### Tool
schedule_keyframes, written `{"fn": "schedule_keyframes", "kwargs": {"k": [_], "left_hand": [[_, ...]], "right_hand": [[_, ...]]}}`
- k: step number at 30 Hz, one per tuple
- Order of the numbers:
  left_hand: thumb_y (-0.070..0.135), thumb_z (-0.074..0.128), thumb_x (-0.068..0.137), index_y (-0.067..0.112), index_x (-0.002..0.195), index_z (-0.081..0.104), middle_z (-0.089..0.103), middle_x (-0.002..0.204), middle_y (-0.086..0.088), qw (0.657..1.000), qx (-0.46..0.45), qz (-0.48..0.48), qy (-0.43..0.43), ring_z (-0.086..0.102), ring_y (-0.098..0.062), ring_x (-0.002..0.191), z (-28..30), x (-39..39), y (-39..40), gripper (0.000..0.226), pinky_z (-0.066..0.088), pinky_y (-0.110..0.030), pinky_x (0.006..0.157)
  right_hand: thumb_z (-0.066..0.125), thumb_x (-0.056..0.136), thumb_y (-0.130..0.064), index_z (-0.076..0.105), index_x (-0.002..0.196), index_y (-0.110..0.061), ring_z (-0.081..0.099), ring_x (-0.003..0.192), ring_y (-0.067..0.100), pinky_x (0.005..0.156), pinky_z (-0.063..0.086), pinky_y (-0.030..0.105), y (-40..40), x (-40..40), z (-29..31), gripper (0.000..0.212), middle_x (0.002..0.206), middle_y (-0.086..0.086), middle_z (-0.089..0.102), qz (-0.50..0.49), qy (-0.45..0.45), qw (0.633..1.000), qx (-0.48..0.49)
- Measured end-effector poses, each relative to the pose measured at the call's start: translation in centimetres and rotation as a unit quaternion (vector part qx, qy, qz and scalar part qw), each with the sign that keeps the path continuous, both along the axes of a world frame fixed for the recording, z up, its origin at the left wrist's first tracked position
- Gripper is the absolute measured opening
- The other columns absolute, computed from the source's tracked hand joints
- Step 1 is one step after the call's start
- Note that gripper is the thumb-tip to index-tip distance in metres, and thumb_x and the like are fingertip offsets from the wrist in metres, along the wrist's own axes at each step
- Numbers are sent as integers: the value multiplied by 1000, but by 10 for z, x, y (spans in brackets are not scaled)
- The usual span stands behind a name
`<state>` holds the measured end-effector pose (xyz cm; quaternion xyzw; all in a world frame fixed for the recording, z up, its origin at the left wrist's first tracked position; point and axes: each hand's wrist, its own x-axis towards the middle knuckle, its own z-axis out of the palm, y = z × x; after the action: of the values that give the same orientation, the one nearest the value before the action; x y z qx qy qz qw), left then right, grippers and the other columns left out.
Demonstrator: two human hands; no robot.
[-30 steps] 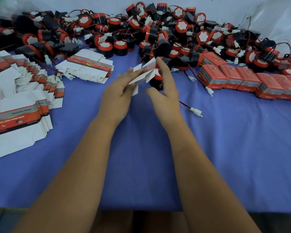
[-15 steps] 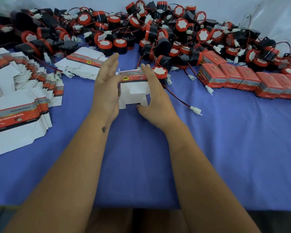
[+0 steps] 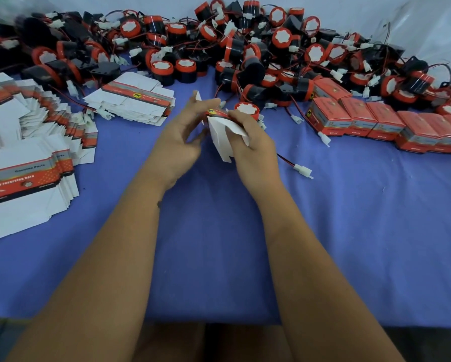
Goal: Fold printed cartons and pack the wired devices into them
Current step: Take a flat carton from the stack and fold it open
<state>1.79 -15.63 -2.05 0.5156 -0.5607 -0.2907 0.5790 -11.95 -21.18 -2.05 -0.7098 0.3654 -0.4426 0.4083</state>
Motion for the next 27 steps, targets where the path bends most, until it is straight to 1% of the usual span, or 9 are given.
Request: {"fn": "schedule_keyframes", "kwargs": {"k": [3, 5, 6, 10, 13, 16, 20, 23, 27], "left_hand": [[-9, 67, 84, 29, 142, 42, 10, 160, 13, 987, 14, 42, -156, 9, -2, 148, -4, -5, -3, 73, 38, -28, 112], [11, 80, 79, 25, 140, 47, 16, 164, -6, 961, 2, 115, -252, 13, -15, 149, -5, -8, -5, 71, 25, -42, 119], [16, 83, 77, 30, 136, 48, 21, 163, -5, 955, -5, 139, -262, 14, -21, 150, -4, -8, -4, 70, 22, -45, 120], [32, 83, 69, 37, 116, 52, 44, 138, 26, 974, -53, 150, -164, 25, -7, 145, 1, -4, 2, 56, 24, -42, 120], [26, 80, 78, 22, 104, 55, 65, 118, 16, 992, -46, 102, -56, 54, 4, 120, 4, -8, 1, 35, 46, -37, 106], [24, 74, 87, 22, 94, 54, 65, 97, 9, 994, -53, 97, 19, 63, -7, 96, 4, -7, -1, 21, 53, -32, 85], [24, 67, 92, 20, 121, 52, 66, 112, 11, 991, -74, 75, 83, 65, -3, 107, 8, -10, 1, 33, 55, -21, 84], [39, 63, 90, 27, 142, 37, 57, 137, 3, 991, -73, 72, 91, 57, -11, 124, 6, -13, 0, 59, 52, -35, 99], [60, 56, 86, 29, 145, 27, 48, 145, -3, 983, -62, 44, 166, 55, -15, 127, 2, -19, -3, 73, 49, -42, 104]], "right_hand": [[53, 93, -5, 64, 126, -16, 56, 103, -1, 87, 48, 15, 1, -2, 5, 36, 118, -8, 64, -12, -21, 1000, 16], [57, 90, -9, 67, 123, -16, 57, 114, 10, 97, 49, 31, 1, -2, 7, 35, 125, -2, 63, -11, -30, 999, 40], [58, 87, -12, 67, 122, -16, 57, 116, 14, 99, 50, 35, 2, -2, 9, 36, 125, 0, 63, -2, -50, 997, 63], [46, 79, -18, 55, 132, -23, 58, 116, 19, 95, 51, 38, -4, -11, 17, 54, 130, 4, 58, 79, -198, 966, 148], [52, 86, -17, 26, 151, -31, 51, 128, 13, 107, 45, 42, 0, -11, 17, 71, 150, -3, 40, 95, -196, 972, 92], [63, 84, -22, 6, 156, -29, 41, 138, 15, 114, 36, 46, 3, -7, 15, 93, 158, 0, 30, 98, -188, 972, 101], [66, 84, -25, 34, 150, -18, 42, 136, 6, 113, 38, 37, 1, -7, 16, 74, 151, -3, 43, 87, -145, 983, 66], [66, 90, -29, 47, 140, -20, 48, 131, 11, 107, 43, 30, 6, -3, 11, 54, 141, -1, 53, 83, -121, 989, 32], [59, 96, -23, 56, 119, -34, 59, 110, -1, 86, 50, 17, 10, 2, 10, 25, 112, -22, 63, 113, -156, 979, 62]]}}
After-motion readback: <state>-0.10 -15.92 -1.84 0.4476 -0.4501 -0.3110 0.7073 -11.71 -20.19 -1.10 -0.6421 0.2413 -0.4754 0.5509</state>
